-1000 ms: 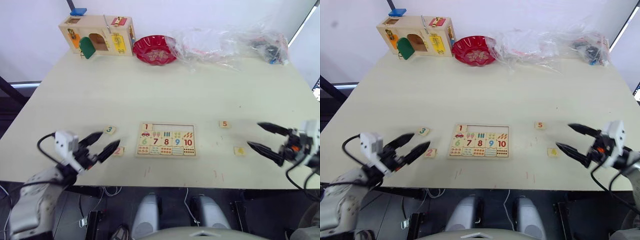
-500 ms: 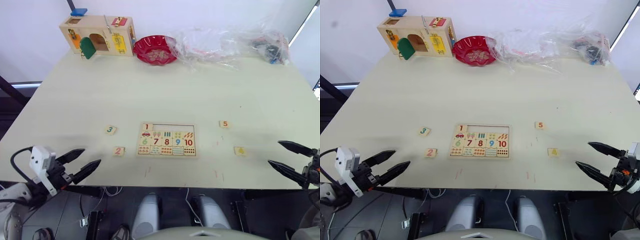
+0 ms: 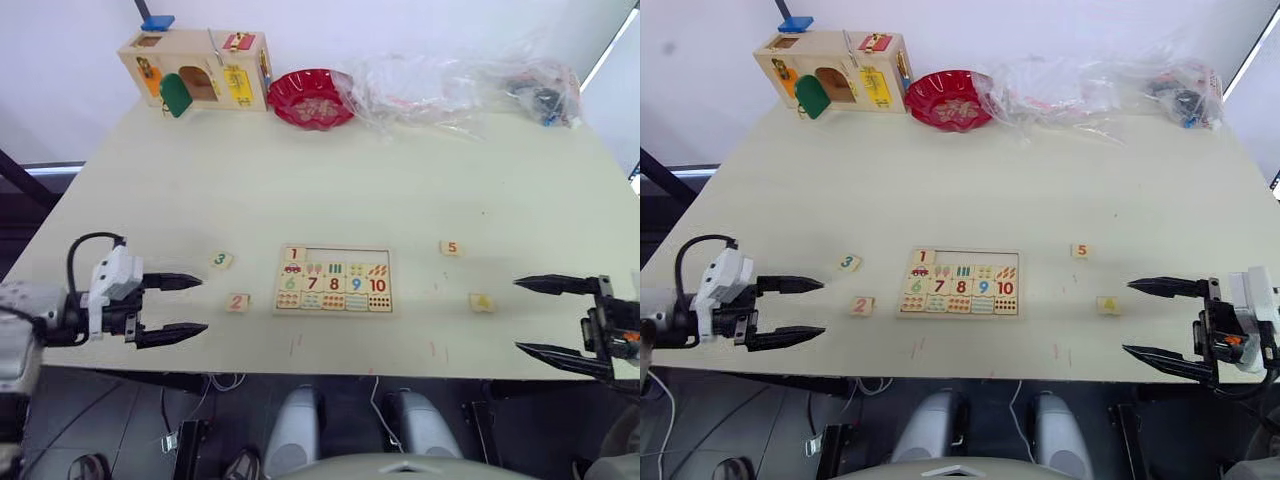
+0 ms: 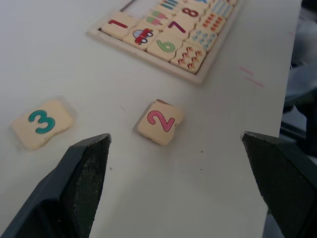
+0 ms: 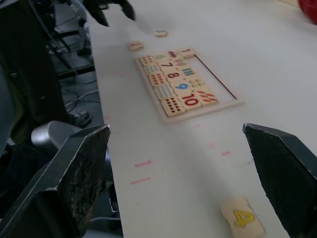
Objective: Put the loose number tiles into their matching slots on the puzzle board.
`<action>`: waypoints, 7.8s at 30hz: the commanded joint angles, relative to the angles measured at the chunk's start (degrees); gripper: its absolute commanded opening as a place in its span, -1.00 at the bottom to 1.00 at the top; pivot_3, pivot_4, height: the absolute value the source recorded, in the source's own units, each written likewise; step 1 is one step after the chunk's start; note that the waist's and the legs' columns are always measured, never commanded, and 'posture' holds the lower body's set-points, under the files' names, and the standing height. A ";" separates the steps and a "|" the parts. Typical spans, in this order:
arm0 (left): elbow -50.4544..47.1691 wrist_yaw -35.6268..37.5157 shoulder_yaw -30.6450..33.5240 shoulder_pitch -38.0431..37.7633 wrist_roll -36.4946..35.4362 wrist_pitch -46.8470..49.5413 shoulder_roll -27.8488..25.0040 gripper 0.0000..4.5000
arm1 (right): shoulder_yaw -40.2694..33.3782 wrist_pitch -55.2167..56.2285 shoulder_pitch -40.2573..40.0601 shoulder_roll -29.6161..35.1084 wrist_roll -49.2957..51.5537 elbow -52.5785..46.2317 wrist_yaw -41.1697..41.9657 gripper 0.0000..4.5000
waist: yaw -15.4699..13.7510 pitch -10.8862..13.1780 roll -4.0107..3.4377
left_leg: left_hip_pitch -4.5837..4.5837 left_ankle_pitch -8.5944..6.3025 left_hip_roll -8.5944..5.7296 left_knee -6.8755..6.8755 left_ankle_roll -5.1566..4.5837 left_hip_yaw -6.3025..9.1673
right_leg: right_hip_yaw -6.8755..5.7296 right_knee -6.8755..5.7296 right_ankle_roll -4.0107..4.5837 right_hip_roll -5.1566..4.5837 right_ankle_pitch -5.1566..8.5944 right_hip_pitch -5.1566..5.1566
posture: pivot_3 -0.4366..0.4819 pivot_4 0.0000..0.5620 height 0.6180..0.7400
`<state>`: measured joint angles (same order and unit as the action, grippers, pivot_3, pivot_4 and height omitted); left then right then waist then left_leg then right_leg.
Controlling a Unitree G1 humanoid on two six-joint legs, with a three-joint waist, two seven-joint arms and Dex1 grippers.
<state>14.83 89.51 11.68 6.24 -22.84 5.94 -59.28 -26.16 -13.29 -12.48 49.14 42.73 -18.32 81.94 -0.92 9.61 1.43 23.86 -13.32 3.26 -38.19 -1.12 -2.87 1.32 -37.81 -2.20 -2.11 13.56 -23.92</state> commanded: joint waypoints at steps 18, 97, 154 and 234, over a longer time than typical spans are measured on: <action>25.18 2.99 -28.77 23.52 2.39 -24.31 -0.22 0.41 | 0.27 -0.75 -1.23 -2.39 1.79 -8.04 -4.90 1.00 | 0.03 0.01 0.05 | 0.01 0.01 -0.03 -0.12 -0.01 0.03 | -0.03 -0.07 -0.01 0.12 -0.01 0.09 | -0.05 -0.47 1.00; -6.30 -4.42 -50.94 56.08 37.68 38.38 18.30 -0.58 | -0.27 -2.03 -8.57 -7.23 1.75 -25.25 -26.35 1.00 | 0.18 0.09 0.15 | 0.06 0.02 -0.13 -0.17 -0.03 0.29 | 0.21 -0.11 -0.26 0.44 0.13 0.17 | -0.05 -0.47 1.00; -6.77 -7.19 -51.66 52.42 39.50 37.89 19.99 -0.58 | -0.97 -2.30 -10.96 -7.14 2.18 -25.87 -28.19 1.00 | 0.18 0.09 0.15 | 0.06 0.02 -0.13 -0.17 -0.03 0.30 | 0.21 -0.12 -0.25 0.44 0.13 0.18 | -0.05 -0.47 1.00; 11.80 -14.62 -22.36 42.67 21.03 6.70 22.42 -0.99 | 2.25 -3.35 -9.40 -10.03 0.82 -26.71 -34.13 1.00 | 0.53 0.08 0.15 | 0.02 0.02 -0.09 -0.18 -0.03 0.28 | 0.21 -0.15 -0.29 0.45 -0.13 0.21 | -0.05 -0.47 1.00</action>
<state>31.24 76.76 -15.02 49.65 1.65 9.38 -35.74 -24.35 -16.16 -22.68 39.39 43.36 -42.84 50.17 -0.39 9.69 1.58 23.89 -13.30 3.16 -38.38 -1.15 -2.59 1.52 -37.97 -2.49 -1.66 13.43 -23.73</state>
